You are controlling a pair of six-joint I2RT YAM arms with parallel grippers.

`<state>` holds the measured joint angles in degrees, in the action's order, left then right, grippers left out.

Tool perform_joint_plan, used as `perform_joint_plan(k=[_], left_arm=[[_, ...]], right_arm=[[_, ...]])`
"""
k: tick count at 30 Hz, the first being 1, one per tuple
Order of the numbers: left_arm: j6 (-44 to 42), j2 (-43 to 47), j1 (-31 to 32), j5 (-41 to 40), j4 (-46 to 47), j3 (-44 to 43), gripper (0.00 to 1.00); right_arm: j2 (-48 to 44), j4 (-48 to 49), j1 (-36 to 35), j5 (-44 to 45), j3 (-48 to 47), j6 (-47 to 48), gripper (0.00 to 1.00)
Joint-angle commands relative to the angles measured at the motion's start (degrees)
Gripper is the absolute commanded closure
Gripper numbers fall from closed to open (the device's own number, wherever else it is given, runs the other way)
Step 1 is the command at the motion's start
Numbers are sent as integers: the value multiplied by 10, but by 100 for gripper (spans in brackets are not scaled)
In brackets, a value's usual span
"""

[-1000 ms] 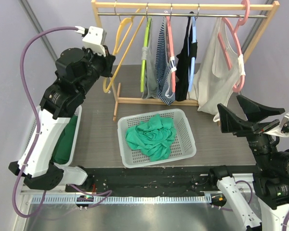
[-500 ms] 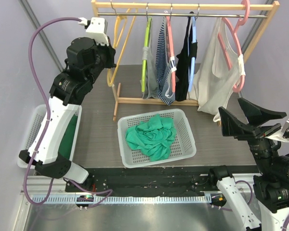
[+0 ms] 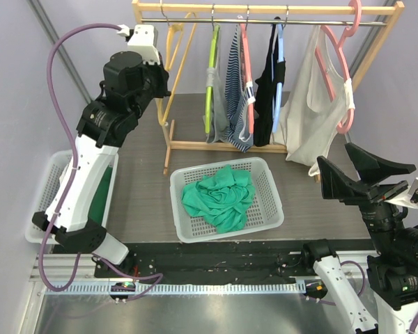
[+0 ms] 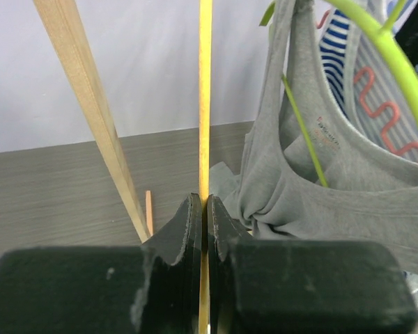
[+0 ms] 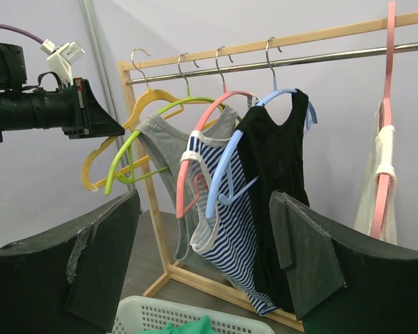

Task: Remove the tank top from the hanger
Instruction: Place the hanger at the clothesline.

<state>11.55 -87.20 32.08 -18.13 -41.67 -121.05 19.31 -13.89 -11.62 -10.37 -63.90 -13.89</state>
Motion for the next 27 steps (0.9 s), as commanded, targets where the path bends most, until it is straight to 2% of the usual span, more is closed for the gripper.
perform_joint_plan(k=[1, 19, 23, 24, 26, 27], left_arm=[[-5, -5, -3, -40, 6, -13, 100], [-26, -3, -3, -53, -10, 9, 98], [-27, 6, -2, -44, -4, 9, 78], [-28, 12, -2, -38, -3, 10, 68], [-22, 19, -2, -31, -5, 9, 56], [-15, 19, -2, -22, -13, -1, 45]], right_arm=[[-3, 8, 1, 5, -7, 2, 17], [-2, 6, 0, -1, -13, -2, 17], [-1, 4, 0, 0, -11, -1, 17], [0, 5, 0, 0, -11, -2, 17], [2, 5, 0, 0, -10, -1, 17], [3, 5, 0, 0, -10, -1, 17]])
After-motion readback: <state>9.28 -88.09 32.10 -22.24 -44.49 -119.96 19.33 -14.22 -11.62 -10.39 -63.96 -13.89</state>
